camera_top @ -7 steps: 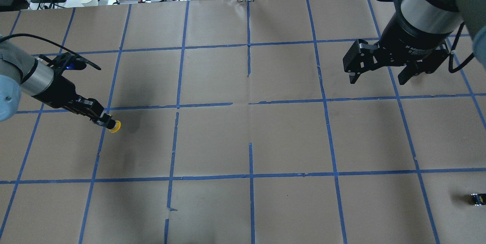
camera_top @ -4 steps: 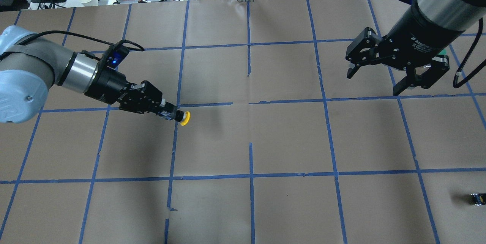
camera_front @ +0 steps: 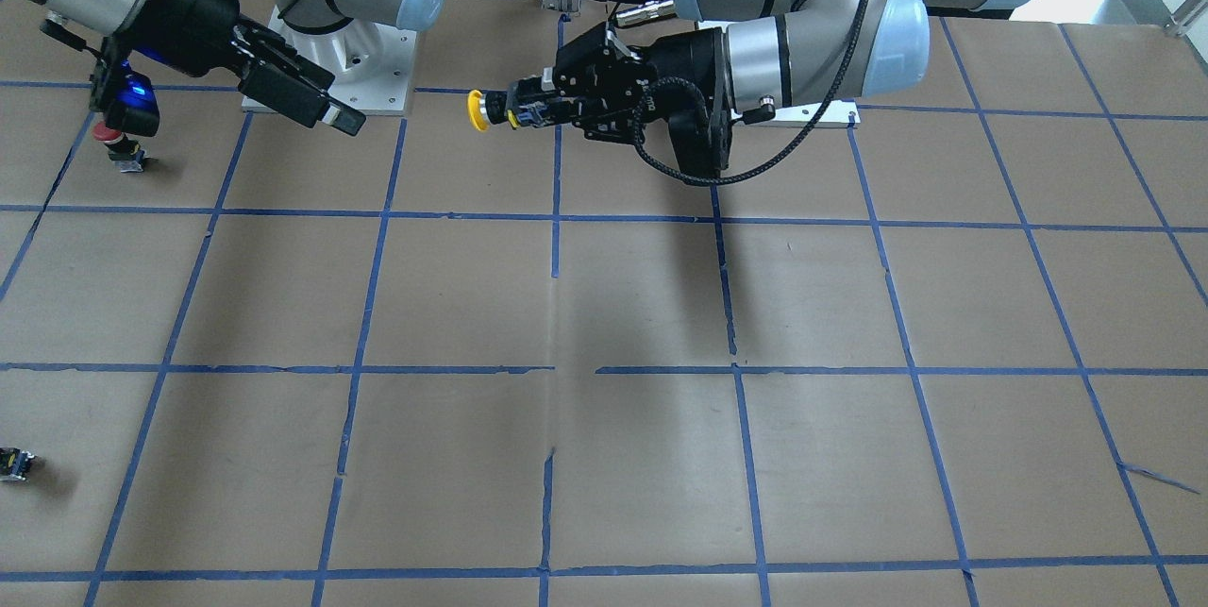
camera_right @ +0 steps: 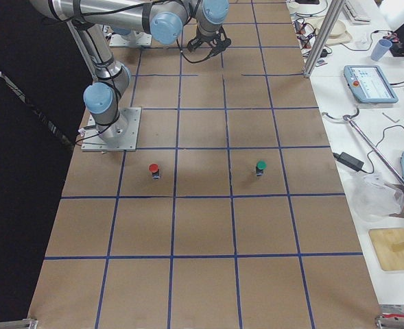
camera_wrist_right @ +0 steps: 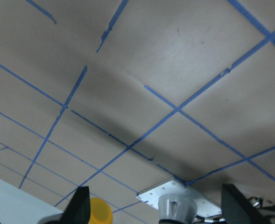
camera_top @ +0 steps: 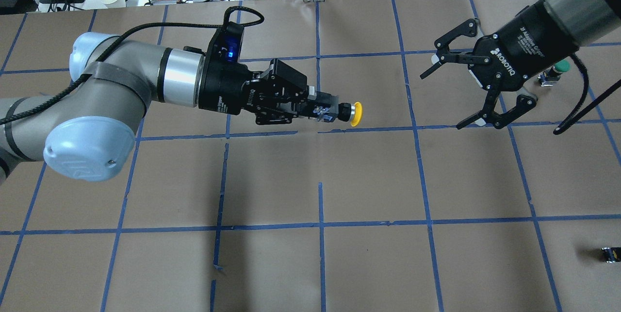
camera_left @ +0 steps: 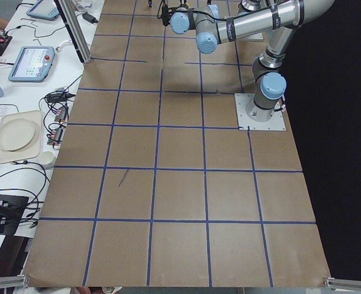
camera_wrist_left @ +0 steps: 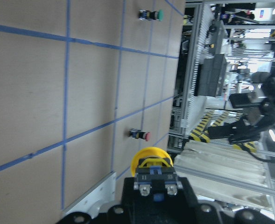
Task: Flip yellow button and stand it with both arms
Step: 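Lift the yellow button with the left gripper while the right gripper approaches, then hold the button out with the left gripper while the right gripper aligns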
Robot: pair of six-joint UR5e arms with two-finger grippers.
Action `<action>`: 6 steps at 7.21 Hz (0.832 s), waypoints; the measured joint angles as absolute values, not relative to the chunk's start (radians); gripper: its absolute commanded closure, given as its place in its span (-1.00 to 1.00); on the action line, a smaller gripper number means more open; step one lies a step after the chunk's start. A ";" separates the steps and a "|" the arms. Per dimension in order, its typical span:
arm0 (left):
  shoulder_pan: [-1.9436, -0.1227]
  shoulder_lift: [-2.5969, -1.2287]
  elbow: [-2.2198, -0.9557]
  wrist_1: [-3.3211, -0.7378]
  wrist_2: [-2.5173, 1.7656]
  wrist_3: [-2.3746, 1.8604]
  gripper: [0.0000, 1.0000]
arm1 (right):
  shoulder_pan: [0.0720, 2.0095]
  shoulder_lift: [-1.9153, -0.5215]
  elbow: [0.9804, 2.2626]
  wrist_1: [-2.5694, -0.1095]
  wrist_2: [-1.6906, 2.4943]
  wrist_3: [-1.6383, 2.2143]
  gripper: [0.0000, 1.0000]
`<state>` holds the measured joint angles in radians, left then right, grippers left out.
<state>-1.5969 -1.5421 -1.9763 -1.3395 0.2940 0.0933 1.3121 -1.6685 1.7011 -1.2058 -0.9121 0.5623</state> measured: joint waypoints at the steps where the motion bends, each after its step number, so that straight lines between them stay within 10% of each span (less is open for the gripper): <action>1: -1.625 -1.550 -1.996 -1.234 0.231 0.035 0.78 | 1.303 -1.666 1.717 -1.143 -0.837 0.585 -1.00; 6: -1.655 -1.544 -2.029 -1.113 0.127 -0.049 0.79 | 1.216 -1.655 1.727 -0.944 -0.585 0.689 -1.00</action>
